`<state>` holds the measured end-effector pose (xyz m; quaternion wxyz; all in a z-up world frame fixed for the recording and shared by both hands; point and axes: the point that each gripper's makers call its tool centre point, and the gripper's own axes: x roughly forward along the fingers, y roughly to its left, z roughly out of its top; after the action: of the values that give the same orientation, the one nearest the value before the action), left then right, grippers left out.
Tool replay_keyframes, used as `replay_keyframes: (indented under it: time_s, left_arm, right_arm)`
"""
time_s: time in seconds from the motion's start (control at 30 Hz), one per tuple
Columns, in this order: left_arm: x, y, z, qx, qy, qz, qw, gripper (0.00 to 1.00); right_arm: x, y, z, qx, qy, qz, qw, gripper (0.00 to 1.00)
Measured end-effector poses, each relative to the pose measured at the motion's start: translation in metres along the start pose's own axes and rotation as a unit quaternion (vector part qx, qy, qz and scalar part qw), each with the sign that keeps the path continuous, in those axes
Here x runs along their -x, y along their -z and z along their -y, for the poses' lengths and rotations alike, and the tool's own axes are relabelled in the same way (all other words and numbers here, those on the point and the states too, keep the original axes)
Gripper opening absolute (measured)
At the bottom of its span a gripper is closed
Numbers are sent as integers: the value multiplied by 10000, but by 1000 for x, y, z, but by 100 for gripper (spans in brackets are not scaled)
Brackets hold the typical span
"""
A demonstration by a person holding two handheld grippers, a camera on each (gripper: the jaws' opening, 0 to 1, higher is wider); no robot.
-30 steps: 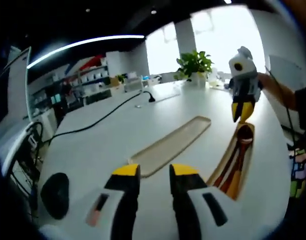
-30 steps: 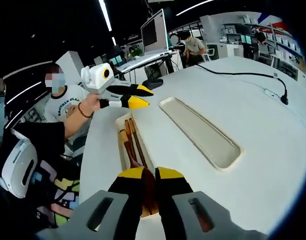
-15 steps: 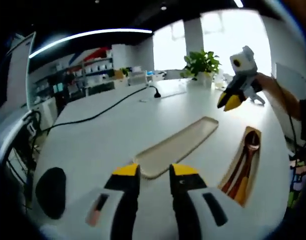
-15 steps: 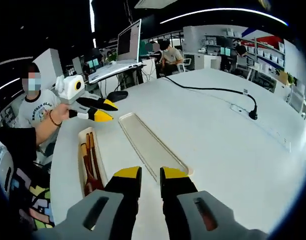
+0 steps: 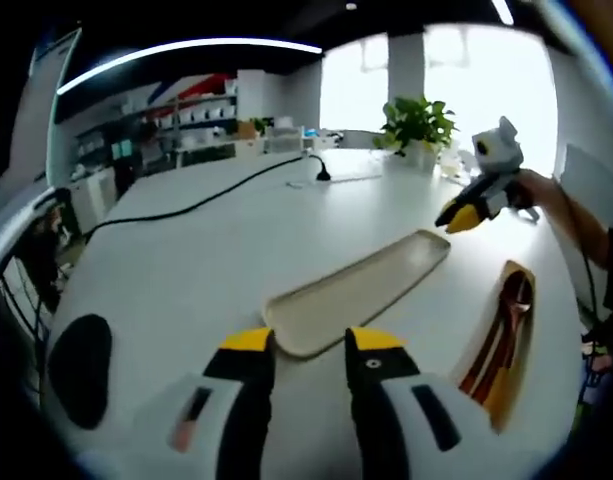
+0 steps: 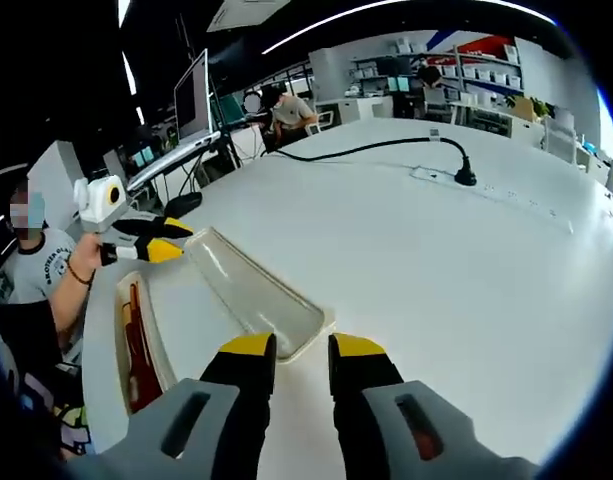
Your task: Arrange the utensils inside the cutlery case until each visible utensil rests in its matching compartment.
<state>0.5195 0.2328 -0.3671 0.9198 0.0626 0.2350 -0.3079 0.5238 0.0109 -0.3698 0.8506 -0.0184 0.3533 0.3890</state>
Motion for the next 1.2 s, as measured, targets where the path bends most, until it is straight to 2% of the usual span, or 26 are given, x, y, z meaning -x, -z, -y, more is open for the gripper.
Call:
replay_keyframes:
  time_s: [0.13,0.3,0.37,0.4,0.47,0.5,0.57,0.6,0.73,0.8,0.87,0.93,1.0,1.03,1.1,1.13,1.2]
  left_arm:
    - [-1,1,-1,126,-12,-9,9999,31]
    - [2,-1,-9,181,-171,66,9997,32]
    - [0,2,-9,328,-69,22,9994,32]
    - [-1,1,-10,556,-72,92,9984,32]
    - [-4,6,-10,691,35,-27,9976,33]
    - [-3,3,-8,735,105,73,9972,33]
    - [-3,3,-3,820,199,52,9964,33]
    - [-3,3,-3,833,204,78,9963,34]
    - [-4,2,-6,787,115,201,9966,33]
    - [-4,1,-6,927,121,260,9953,33]
    - [-4,0,-9,1096,115,293,9935,31]
    - [-4,-1,-17,1264,69,344,9914,27]
    - [-4,-2,-15,1559,146,432,9867,27]
    - [-3,-4,-11,1796,225,471,9824,27]
    - [0,-3,-20,1942,253,481,9795,28]
    - [-1,-3,-16,1973,260,500,9787,27]
    - [0,-4,-14,2254,317,597,9719,27]
  right_arm:
    - [-1,-1,-5,-87,-66,99,9999,23]
    - [-5,2,2,-210,-20,83,9997,23]
    - [-6,2,1,-198,-30,95,9998,23]
    - [-6,1,1,-204,-44,78,9998,22]
    - [-6,0,1,-206,-30,52,9998,21]
    - [-7,-1,-1,-200,-18,28,9998,21]
    - [-7,1,-6,-254,-115,-28,9996,21]
    - [-8,0,-13,-372,-253,1,9990,21]
    - [-6,2,-10,-501,-175,120,9985,18]
    - [-5,1,-9,-660,-222,172,9974,17]
    - [-5,1,-9,-926,-276,244,9950,17]
    - [-5,0,-8,-1356,-352,363,9895,17]
    - [-3,0,-9,-1647,-523,405,9841,16]
    - [-2,-1,-9,-1810,-596,490,9804,16]
    - [1,-3,-10,-1998,-714,640,9751,14]
    - [3,-3,-11,-2052,-746,712,9733,13]
    - [5,-1,-12,-2170,-791,755,9700,12]
